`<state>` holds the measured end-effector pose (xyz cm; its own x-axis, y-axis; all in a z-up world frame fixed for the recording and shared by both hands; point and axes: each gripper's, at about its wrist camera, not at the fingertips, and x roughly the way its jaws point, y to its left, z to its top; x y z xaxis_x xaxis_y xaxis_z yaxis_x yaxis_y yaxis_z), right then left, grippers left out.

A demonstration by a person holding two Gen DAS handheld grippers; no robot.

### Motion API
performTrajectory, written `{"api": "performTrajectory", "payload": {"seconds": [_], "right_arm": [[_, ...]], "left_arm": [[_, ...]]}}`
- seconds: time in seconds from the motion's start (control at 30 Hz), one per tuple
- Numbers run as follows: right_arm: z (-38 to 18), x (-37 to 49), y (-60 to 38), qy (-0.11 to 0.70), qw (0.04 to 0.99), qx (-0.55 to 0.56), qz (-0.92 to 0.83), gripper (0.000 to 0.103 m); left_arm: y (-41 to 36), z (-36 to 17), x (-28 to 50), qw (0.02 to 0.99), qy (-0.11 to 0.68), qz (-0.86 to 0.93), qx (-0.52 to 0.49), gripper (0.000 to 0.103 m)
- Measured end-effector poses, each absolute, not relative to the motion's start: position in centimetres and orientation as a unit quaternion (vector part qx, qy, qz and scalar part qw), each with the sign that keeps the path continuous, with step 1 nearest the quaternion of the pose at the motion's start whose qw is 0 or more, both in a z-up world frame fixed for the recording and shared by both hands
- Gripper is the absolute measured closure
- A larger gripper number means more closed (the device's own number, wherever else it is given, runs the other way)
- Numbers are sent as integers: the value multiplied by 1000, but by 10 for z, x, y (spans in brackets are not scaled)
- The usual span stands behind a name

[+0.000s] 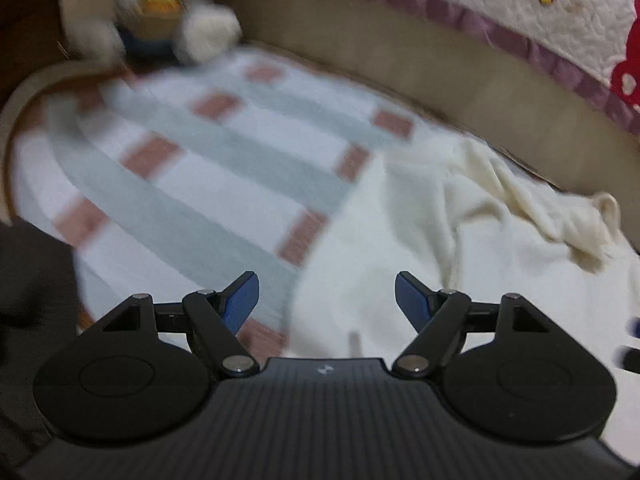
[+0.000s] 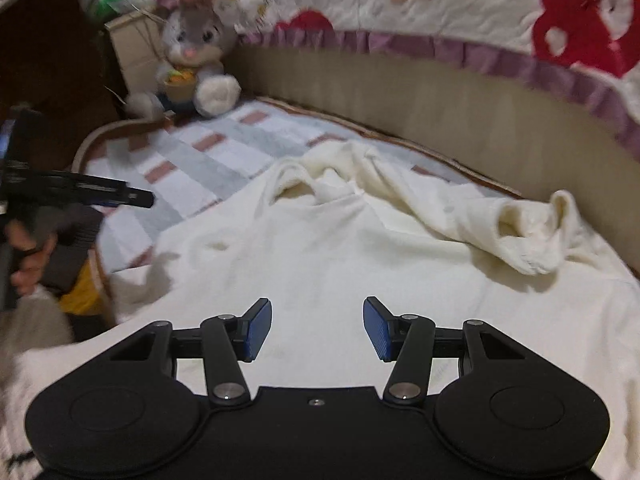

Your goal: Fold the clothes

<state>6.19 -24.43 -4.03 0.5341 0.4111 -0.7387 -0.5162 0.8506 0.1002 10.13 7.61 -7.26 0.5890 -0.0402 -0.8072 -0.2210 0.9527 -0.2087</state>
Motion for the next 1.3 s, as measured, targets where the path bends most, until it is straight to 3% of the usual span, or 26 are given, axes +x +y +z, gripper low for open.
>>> {"api": "performTrajectory", "payload": {"seconds": [0.27,0.47,0.57,0.67,0.7,0.73,0.77,0.8,0.83,1.1,1.3], "right_arm": [[-80,76,-208,438,858,-89,254,47],[-93,75,-203,449,850,-102,255,47],[-102,76,-203,456,847,-89,259,47],[-112,79,-204,462,846,-68,258,47],[-115,80,-205,462,847,-61,256,47],[-118,82,-206,463,848,-55,252,47],[-121,83,-207,464,849,-49,249,47],[-124,84,-209,464,850,-43,245,47],[-127,86,-211,465,851,-40,241,47],[-140,92,-238,472,855,-46,211,47],[-141,91,-262,476,855,-34,204,46]], "left_arm": [[75,-129,140,829,548,-3,-114,23],[72,-141,129,827,550,6,-121,21],[63,-145,126,827,553,-2,-107,11],[56,-146,124,831,550,-7,-87,11],[54,-146,122,834,545,-12,-86,13],[54,-144,121,839,538,-15,-82,22],[54,-141,121,844,530,-16,-77,54],[53,-138,120,850,523,-18,-68,71],[51,-134,119,855,515,-21,-56,95],[82,-58,113,930,351,90,61,95],[149,-31,159,935,316,144,75,95]]}}
